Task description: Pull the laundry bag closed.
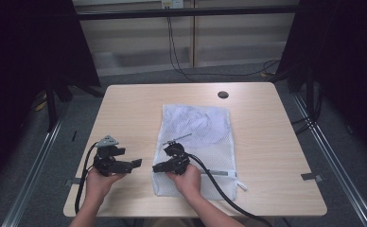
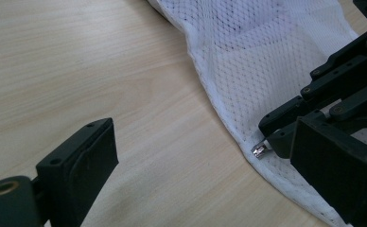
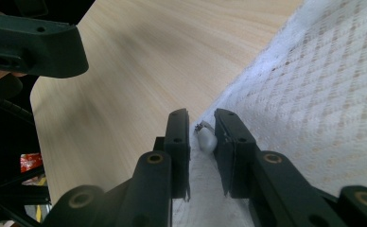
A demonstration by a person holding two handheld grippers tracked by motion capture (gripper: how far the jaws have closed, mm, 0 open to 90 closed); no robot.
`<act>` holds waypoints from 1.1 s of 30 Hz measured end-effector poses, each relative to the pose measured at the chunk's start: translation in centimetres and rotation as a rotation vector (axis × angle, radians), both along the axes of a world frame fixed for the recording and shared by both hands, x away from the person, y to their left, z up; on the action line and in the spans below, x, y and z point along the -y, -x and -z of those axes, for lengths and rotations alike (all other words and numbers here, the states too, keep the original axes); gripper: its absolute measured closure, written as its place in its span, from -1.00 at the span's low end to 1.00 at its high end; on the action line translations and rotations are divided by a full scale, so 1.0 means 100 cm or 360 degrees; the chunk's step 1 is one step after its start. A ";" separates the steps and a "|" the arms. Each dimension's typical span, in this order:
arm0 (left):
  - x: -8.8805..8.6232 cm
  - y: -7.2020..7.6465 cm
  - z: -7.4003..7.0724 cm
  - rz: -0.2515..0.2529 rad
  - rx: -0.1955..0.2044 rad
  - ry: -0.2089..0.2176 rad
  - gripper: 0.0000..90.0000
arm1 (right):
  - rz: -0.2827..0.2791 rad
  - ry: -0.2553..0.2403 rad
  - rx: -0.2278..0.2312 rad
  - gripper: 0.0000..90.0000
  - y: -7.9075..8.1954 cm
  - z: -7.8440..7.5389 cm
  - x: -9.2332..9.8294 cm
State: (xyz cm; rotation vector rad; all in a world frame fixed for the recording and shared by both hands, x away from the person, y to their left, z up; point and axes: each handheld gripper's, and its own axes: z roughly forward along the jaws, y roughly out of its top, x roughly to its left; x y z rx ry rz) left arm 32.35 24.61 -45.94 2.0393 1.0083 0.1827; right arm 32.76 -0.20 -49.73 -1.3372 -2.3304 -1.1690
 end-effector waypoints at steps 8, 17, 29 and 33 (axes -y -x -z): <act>0.000 0.000 0.000 0.0003 -0.0006 -0.0001 -0.82 | 0.0002 0.0026 -0.0015 0.84 -0.003 0.002 -0.002; 0.002 0.001 0.000 0.0020 -0.0018 0.0006 -0.81 | -0.0009 0.0019 -0.0026 0.86 -0.003 -0.001 -0.001; 0.012 0.004 0.002 0.0088 -0.0062 0.0074 -0.80 | 0.0003 -0.0061 -0.0013 0.92 -0.003 -0.016 0.012; 0.016 0.004 0.002 0.0110 -0.0088 0.0098 -0.80 | 0.0010 -0.0076 0.0002 0.93 -0.004 -0.019 0.016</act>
